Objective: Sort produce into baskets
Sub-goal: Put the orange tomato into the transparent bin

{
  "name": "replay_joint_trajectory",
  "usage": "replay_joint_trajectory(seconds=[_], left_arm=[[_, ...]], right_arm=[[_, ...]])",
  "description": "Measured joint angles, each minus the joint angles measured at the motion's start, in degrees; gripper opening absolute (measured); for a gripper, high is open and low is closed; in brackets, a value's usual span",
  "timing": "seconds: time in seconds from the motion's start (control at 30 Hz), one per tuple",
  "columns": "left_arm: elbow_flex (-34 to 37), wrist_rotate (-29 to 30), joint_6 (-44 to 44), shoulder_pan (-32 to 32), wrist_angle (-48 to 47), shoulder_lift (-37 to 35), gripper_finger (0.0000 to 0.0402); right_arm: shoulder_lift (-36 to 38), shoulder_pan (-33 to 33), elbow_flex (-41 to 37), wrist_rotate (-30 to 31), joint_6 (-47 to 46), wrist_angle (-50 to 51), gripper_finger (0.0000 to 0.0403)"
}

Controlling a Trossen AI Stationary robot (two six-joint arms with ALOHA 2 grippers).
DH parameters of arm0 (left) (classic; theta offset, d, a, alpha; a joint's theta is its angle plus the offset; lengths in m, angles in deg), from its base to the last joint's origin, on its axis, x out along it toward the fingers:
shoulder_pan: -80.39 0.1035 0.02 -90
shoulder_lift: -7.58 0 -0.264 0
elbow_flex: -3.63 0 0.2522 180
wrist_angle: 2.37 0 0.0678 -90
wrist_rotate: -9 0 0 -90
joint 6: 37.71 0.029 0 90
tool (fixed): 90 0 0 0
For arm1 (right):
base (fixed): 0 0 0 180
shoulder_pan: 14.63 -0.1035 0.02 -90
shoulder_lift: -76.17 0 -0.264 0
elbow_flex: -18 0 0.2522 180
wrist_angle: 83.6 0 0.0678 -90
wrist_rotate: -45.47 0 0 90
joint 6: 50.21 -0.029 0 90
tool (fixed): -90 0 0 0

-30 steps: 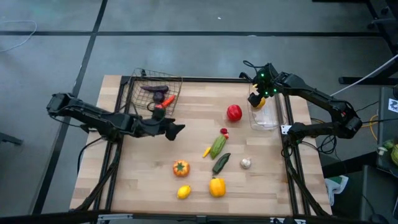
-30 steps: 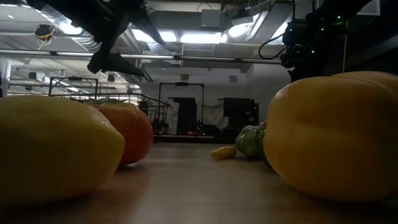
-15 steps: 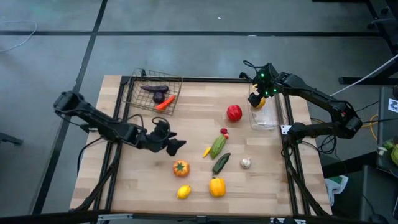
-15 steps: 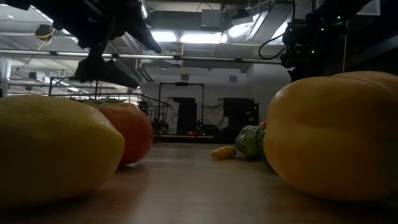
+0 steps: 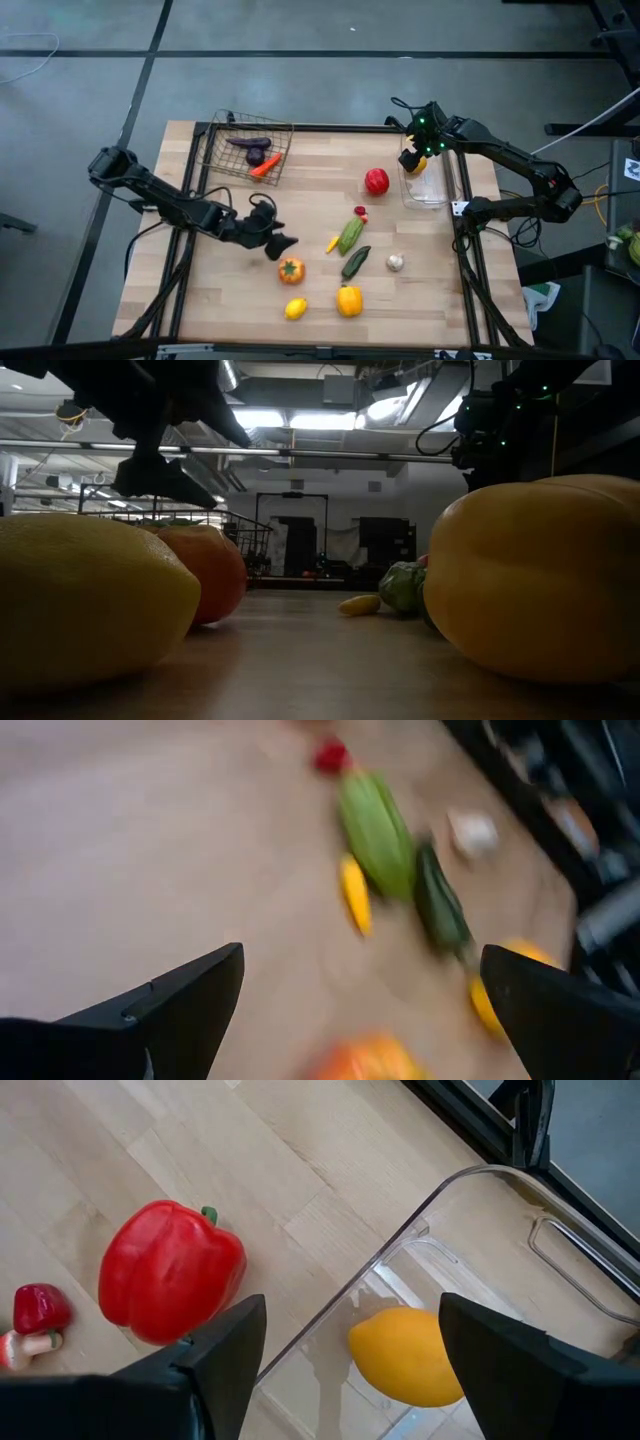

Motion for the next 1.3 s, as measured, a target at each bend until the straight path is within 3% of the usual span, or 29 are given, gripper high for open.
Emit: replay_joint_trajectory(seconds=[0.13, 0.3, 0.7, 1.1, 1.3], left_arm=[[0.0, -10.9, 0.1, -1.4, 0.0, 0.0, 0.04], [0.0, -16.6, 1.9, -5.7, -2.4, 0.0, 0.04], [0.0, -16.7, -0.7, -13.9, -5.2, 4.9, 0.04], [-3.4, -14.7, 5.9, -13.8, 0.1, 16.4, 0.04], [-4.2, -11.8, 4.6, -12.0, 0.0, 18.1, 0.04]], right_arm=[[0.0, 0.0, 0.0, 0.0, 0.0, 0.0, 0.0296], [0.0, 0.0, 0.0, 0.0, 0.0, 0.0, 0.0296], [0.0, 0.0, 0.0, 0.0, 0.0, -1.3, 0.0296], [0.0, 0.0, 0.0, 0.0, 0.0, -3.5, 0.0296], [0.0, 0.0, 0.0, -0.5, -0.9, -3.5, 0.0296]])
